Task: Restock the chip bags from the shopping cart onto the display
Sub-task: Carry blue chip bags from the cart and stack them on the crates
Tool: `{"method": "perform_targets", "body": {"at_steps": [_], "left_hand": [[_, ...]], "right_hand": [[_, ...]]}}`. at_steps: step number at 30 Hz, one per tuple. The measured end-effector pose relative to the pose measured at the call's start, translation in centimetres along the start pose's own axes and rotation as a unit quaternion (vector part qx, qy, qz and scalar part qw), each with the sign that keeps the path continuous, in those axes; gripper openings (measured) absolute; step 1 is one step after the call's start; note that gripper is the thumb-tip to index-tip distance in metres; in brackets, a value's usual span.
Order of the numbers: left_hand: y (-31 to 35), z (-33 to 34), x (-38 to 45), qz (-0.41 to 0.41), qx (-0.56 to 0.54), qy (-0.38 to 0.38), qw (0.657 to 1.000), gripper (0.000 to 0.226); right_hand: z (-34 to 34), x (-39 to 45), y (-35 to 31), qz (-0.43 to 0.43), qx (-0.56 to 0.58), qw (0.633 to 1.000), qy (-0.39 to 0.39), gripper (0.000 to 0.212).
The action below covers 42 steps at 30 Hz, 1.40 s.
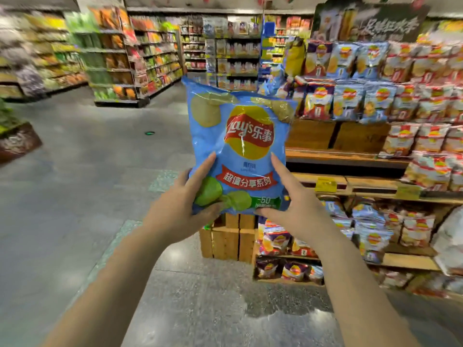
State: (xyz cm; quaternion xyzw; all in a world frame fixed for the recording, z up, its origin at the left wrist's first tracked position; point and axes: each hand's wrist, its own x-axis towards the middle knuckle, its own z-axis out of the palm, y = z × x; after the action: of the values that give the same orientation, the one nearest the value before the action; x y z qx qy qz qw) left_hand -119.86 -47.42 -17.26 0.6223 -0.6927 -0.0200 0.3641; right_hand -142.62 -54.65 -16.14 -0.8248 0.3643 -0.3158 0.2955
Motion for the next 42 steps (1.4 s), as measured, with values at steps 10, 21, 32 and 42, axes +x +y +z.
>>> {"method": "perform_targets", "body": {"at_steps": [10,21,32,42], "left_hand": [[-14.9,-5.4,3.6,-0.050,-0.029,0.023,0.998,0.084],[-31.8,-9.2,18.8,-0.042,0.006,0.013,0.999,0.090],[-48.0,-10.3,34.0,-0.030,-0.008,0.022,0.999,0.099],[-66.3,-10.6,50.3,0.013,-0.049,-0.047,0.998,0.104]], "right_hand": [[10.9,13.5,-3.8,0.030,-0.010,0.998,-0.058,0.099],[19.1,36.3,-1.7,0.005,0.017,0.999,-0.043,0.099],[24.5,57.6,0.0,0.001,-0.016,0.999,-0.042,0.098],[33.2,76.6,3.6,0.033,-0.026,0.999,0.033,0.099]]}}
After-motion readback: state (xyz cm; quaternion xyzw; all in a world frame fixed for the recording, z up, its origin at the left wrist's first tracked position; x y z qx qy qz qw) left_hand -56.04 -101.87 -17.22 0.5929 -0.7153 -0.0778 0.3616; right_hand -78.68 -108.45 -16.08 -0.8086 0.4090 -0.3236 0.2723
